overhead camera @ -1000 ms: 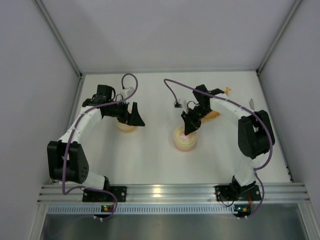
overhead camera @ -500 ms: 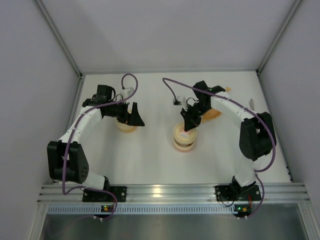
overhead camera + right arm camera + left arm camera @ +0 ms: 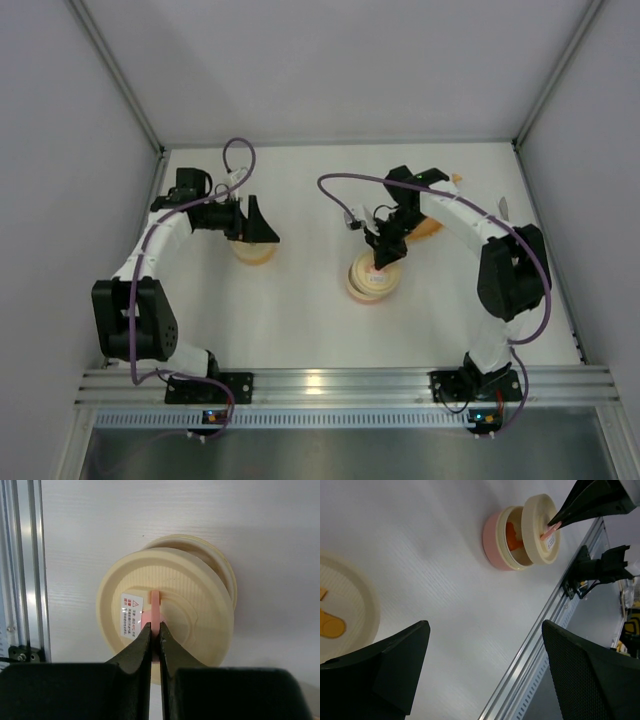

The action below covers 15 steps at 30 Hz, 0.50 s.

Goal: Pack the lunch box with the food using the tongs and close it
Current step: Close the box lid on the packing box.

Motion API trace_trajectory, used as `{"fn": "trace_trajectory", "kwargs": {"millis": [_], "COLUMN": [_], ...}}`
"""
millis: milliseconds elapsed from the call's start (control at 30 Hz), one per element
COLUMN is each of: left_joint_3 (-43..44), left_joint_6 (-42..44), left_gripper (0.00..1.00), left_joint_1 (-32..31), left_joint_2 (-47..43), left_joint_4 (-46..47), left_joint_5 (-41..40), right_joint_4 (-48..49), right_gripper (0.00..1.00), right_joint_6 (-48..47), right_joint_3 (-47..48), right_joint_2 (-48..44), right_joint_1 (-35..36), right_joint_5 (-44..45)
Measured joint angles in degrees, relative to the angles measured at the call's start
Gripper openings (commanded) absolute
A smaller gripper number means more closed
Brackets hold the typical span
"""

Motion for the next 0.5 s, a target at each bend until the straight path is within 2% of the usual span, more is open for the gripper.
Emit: {"fn": "trace_trajectory", "kwargs": {"millis": [167, 500], "left_joint_3": [1.64, 1.92], "left_joint_6": [-0.98, -1.07], "left_gripper": [0.98, 0.98], "left_joint_1": [5.22, 5.22], "left_joint_2": [2.25, 2.36], "left_joint_4": [0.07, -0.59], "left_joint_5": [4.07, 5.88], "right_joint_4": [-2.95, -6.36], "right_gripper": [0.00, 0.00], "right_joint_6": [-9.42, -20.96], "right_joint_3": [0.44, 11.65], "right_joint_2": [-0.02, 3.58], "right_joint_1": [0.83, 5.01], "right_joint_5": [1.16, 5.49]}}
